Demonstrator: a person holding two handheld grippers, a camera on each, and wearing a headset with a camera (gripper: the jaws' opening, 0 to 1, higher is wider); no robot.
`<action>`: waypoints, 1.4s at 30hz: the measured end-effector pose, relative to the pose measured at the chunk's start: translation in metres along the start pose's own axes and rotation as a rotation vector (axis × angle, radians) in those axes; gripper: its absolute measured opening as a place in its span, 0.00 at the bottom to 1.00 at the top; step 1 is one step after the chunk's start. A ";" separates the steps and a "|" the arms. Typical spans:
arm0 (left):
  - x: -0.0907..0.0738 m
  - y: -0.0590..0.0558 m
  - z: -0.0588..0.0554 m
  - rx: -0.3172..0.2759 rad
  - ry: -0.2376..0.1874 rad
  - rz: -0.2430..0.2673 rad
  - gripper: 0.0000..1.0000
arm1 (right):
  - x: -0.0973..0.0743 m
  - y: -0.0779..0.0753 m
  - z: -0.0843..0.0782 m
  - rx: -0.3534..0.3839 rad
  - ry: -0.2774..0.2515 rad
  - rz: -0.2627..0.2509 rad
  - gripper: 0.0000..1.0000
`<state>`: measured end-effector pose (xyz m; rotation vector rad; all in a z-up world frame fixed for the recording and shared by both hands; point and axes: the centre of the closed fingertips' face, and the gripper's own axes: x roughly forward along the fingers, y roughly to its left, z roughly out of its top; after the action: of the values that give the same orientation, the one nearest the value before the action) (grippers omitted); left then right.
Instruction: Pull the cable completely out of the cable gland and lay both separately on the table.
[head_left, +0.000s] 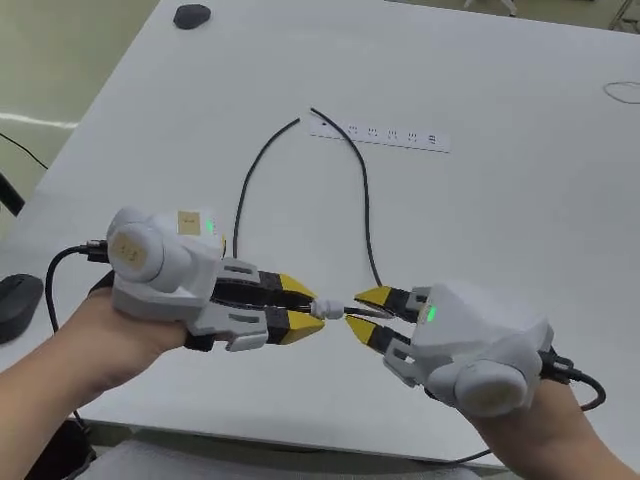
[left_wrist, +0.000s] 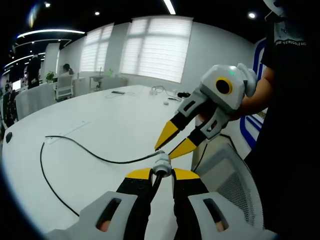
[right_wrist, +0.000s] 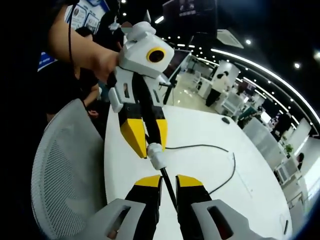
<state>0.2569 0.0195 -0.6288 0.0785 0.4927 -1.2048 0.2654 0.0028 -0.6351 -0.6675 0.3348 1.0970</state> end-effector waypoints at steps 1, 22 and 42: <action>-0.001 0.001 0.000 -0.002 -0.001 0.001 0.15 | 0.000 0.000 0.000 0.000 0.000 -0.002 0.06; 0.003 0.002 -0.008 -0.013 0.010 -0.001 0.15 | 0.007 0.010 -0.003 0.006 0.011 0.030 0.01; 0.008 0.004 -0.008 -0.016 0.016 0.004 0.15 | 0.006 0.003 -0.014 0.117 0.009 0.010 0.00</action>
<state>0.2601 0.0163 -0.6403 0.0757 0.5163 -1.1968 0.2661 -0.0011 -0.6504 -0.5675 0.4074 1.0757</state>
